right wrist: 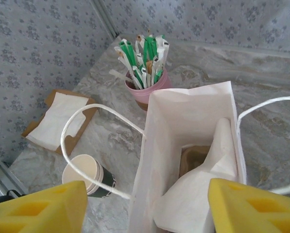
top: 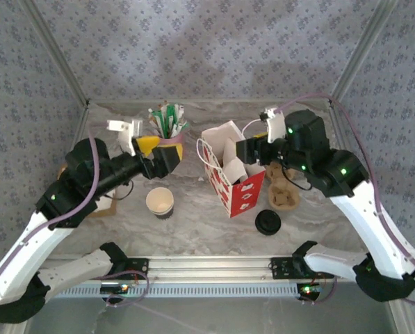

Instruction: Pack the takeout coffee

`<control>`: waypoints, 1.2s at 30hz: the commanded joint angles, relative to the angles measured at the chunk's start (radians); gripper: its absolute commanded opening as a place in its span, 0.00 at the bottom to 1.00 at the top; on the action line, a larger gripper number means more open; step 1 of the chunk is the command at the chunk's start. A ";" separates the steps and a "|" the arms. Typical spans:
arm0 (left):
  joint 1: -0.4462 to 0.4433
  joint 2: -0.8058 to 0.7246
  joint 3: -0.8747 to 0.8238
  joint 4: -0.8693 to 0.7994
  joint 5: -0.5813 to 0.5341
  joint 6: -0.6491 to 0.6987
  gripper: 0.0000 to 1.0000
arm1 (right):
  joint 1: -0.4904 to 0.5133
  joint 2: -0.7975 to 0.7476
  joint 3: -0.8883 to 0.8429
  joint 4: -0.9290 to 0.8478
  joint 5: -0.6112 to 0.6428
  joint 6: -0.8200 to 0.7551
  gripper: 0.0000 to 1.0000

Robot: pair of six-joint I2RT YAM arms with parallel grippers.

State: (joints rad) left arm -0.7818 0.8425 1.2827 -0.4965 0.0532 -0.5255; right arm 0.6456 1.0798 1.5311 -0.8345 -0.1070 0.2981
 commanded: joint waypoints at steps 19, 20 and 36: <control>-0.007 -0.181 -0.198 -0.112 -0.166 -0.096 1.00 | 0.000 -0.394 -0.280 0.035 0.093 0.002 1.00; -0.007 -0.167 -0.196 -0.120 -0.181 -0.096 0.99 | 0.000 -0.393 -0.286 0.035 0.090 -0.001 1.00; 0.238 0.093 -0.146 -0.199 -0.306 -0.031 0.99 | -0.290 -0.286 -0.328 0.118 0.168 -0.012 1.00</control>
State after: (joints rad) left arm -0.6376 0.9516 1.1244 -0.7071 -0.2840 -0.5789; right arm 0.4252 0.7849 1.2083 -0.7490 0.0551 0.2764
